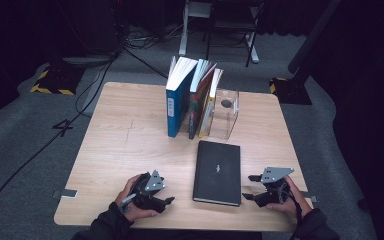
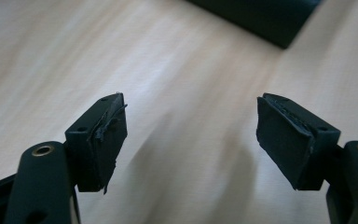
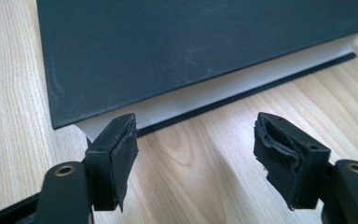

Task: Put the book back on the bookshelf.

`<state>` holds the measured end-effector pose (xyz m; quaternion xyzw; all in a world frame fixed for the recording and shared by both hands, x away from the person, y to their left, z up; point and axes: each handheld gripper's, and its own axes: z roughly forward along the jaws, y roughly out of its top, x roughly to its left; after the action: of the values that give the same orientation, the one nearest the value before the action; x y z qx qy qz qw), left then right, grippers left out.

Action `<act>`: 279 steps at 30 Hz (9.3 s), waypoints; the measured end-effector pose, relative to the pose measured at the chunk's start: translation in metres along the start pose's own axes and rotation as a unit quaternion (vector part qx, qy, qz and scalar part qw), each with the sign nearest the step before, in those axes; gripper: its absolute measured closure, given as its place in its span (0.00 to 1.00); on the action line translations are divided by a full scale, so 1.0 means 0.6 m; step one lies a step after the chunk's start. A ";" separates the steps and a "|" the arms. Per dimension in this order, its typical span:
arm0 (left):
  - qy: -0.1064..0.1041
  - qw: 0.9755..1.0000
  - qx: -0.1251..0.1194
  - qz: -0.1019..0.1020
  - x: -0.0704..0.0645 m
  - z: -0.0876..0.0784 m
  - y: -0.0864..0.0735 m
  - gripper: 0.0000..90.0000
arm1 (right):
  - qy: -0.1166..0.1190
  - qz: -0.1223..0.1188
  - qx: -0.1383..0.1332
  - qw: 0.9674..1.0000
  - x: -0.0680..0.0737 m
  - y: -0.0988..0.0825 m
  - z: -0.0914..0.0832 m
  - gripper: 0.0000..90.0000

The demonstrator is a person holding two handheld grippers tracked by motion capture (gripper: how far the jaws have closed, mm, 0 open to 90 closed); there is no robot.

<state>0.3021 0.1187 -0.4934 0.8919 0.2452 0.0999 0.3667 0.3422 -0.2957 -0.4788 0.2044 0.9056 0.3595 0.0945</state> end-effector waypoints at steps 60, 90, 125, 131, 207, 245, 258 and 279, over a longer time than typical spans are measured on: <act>-0.022 0.997 -0.059 0.055 -0.028 0.035 0.072 0.23 | -0.059 0.020 -0.145 0.987 0.066 0.105 0.028 0.38; 0.102 0.988 -0.093 0.066 -0.033 0.083 0.133 0.45 | -0.082 0.025 -0.165 0.982 0.049 0.098 0.017 0.39; -0.026 0.990 -0.124 0.054 0.016 -0.012 0.081 0.68 | -0.115 0.070 -0.129 0.982 -0.009 0.057 0.013 0.39; -0.022 0.991 -0.119 0.053 0.016 -0.013 0.077 0.65 | -0.116 0.068 -0.137 0.981 -0.010 0.079 0.021 0.40; -0.002 0.992 -0.095 0.085 0.072 -0.058 0.154 0.37 | -0.038 -0.072 -0.131 0.988 0.012 0.120 0.024 0.73; 0.046 0.994 -0.018 0.096 -0.009 -0.001 0.199 0.33 | -0.026 -0.070 -0.114 0.991 0.020 0.123 0.029 0.65; 0.093 0.988 -0.020 0.123 -0.005 0.008 0.184 0.54 | -0.030 -0.065 -0.113 0.991 0.020 0.124 0.033 0.63; 0.059 0.991 -0.115 0.033 0.059 -0.013 0.142 0.62 | -0.054 0.024 -0.150 0.987 -0.031 0.085 -0.020 0.42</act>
<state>0.3610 0.0896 -0.4280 0.8439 0.2242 0.1920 0.4479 0.3708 -0.2776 -0.4345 0.2289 0.8296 0.4822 0.1639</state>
